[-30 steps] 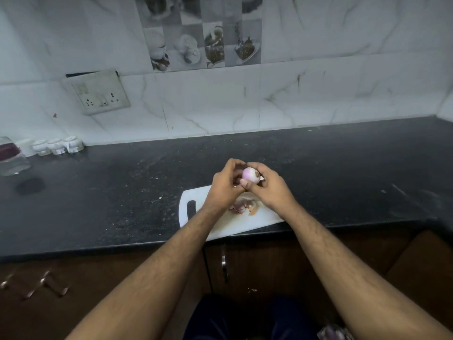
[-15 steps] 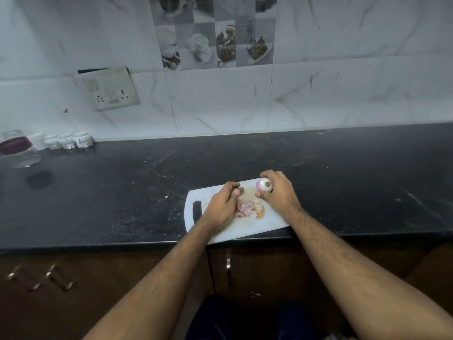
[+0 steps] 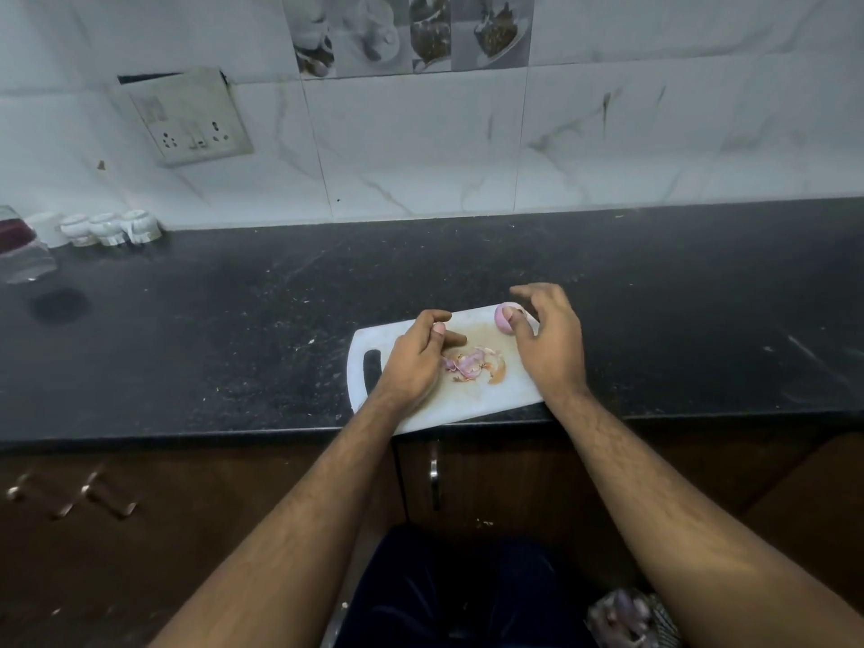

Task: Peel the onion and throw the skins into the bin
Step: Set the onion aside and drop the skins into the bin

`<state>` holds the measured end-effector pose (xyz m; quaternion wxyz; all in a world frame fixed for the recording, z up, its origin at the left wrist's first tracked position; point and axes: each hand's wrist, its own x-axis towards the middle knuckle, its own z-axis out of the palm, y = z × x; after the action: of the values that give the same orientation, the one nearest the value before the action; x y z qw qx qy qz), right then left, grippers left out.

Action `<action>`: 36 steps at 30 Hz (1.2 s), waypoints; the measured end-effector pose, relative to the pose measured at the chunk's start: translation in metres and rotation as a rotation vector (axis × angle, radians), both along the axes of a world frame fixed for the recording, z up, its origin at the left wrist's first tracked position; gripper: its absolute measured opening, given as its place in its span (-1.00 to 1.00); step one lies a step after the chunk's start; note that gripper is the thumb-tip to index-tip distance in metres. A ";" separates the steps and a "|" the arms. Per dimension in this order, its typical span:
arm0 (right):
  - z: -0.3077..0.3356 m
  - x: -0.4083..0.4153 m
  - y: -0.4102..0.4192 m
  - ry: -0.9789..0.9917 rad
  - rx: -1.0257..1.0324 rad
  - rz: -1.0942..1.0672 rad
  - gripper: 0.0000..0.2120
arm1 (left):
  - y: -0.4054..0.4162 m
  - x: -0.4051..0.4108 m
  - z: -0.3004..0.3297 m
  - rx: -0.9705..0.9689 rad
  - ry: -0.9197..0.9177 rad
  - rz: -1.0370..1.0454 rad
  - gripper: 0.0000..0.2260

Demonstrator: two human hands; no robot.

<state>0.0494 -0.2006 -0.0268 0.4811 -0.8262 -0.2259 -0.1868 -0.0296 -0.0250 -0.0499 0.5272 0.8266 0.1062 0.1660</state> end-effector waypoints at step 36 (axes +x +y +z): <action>-0.003 -0.025 0.022 0.223 -0.329 0.491 -0.85 | 0.015 0.006 0.005 -0.448 -0.111 0.027 -0.29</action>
<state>0.0243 -0.1791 -0.0293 0.3935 -0.8292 -0.3914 0.0657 -0.0235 -0.0101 -0.0449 0.7003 0.6770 0.1223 0.1906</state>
